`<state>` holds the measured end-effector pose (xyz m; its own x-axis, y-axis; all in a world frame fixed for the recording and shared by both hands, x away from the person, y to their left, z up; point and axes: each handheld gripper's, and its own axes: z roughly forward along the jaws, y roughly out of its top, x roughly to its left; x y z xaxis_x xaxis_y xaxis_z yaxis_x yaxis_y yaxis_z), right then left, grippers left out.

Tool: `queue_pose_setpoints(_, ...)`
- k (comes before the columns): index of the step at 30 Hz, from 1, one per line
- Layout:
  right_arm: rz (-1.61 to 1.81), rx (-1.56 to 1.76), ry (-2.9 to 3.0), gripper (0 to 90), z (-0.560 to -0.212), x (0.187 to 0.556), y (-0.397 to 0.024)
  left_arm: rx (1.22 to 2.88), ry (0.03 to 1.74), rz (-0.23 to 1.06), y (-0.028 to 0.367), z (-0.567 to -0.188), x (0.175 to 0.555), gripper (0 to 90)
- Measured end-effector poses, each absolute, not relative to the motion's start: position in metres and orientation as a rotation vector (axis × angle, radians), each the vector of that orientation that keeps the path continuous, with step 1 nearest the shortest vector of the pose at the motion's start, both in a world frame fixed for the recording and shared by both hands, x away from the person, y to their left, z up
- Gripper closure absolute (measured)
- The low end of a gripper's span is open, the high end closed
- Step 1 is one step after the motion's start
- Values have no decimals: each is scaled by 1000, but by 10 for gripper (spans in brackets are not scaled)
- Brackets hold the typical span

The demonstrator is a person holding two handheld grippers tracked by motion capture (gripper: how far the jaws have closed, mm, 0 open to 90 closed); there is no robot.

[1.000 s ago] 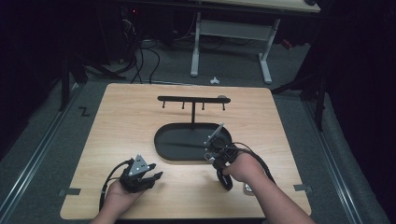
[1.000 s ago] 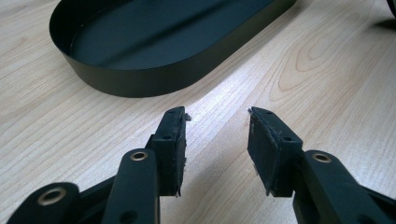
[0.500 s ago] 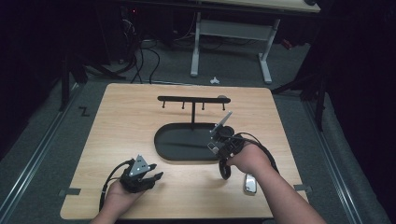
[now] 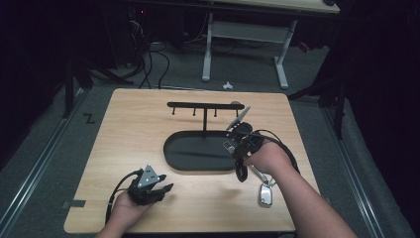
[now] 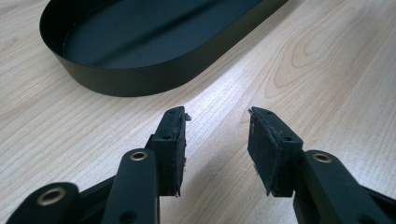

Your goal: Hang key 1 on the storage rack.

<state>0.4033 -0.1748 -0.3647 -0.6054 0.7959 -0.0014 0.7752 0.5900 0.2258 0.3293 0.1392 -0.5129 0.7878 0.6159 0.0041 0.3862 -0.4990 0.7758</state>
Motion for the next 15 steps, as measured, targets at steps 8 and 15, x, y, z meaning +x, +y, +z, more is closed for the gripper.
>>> queue_pose_setpoints(8, 358, 1348, 2677, 805, -345, 415, -167, 2160, 738, 352, 139, -513, 329, 567)
queue_pose_setpoints(15, 371, 1349, 2659, 805, -338, 425, -162, 2158, 737, 359, 140, -513, 329, 567)
